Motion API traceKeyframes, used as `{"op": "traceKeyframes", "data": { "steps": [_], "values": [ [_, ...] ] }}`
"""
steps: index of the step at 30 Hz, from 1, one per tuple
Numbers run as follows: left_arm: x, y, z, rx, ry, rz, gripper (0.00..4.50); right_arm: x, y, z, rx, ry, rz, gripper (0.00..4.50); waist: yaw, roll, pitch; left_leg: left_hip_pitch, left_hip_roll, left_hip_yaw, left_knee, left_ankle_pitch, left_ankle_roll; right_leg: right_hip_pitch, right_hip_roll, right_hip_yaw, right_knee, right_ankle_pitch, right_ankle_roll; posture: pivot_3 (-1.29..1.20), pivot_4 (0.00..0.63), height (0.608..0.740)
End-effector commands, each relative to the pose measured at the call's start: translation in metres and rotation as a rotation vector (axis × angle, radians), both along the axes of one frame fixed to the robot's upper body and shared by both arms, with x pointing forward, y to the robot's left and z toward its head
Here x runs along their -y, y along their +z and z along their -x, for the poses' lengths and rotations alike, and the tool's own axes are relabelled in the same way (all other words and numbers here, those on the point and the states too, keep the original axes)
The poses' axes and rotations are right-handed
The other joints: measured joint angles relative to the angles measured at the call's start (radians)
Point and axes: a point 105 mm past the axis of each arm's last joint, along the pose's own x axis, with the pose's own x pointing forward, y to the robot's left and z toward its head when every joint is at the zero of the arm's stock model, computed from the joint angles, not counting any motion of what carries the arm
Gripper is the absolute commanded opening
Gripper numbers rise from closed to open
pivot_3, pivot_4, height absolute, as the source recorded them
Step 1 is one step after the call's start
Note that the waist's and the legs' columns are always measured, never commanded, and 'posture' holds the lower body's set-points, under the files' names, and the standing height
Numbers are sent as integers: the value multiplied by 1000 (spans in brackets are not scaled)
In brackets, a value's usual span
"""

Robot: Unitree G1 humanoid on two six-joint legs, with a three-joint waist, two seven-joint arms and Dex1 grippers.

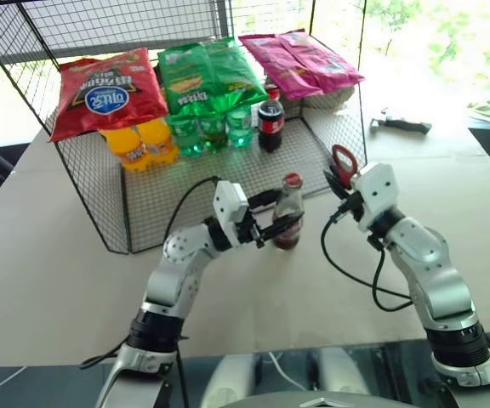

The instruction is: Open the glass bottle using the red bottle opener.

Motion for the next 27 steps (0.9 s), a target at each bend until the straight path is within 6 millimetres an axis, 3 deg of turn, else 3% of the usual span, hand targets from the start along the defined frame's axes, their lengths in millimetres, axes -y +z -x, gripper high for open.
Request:
{"op": "traceKeyframes", "data": {
  "steps": [1,6,9,11,12,27],
  "values": [
    [2,15,-1,53,-2,34,2784,5,12,2,51,-15,-19,0,0,0,0,0,0,0,0,0,0,0,0,0,0,0,0,0,150,740],
    [4,16,-1,56,-9,34,2784,7,12,2,52,-24,-21,0,0,0,0,0,0,0,0,0,0,0,0,0,0,0,0,0,150,740],
    [4,16,-2,58,-8,33,3501,8,12,2,52,-26,-21,0,0,0,0,0,0,0,0,0,0,0,0,0,0,0,0,0,150,740],
    [4,16,-2,60,-7,29,4331,9,12,2,52,-28,-21,0,0,0,0,0,0,0,0,0,0,0,0,0,0,0,0,0,150,740],
    [4,15,-2,59,-7,29,4440,9,12,2,52,-29,-21,0,0,0,0,0,0,0,0,0,0,0,0,0,0,0,0,0,150,740],
    [7,15,-1,69,-22,30,4440,9,11,0,51,-31,-23,0,0,0,0,0,0,0,0,0,0,0,0,0,0,0,0,0,150,740]
  ]
}}
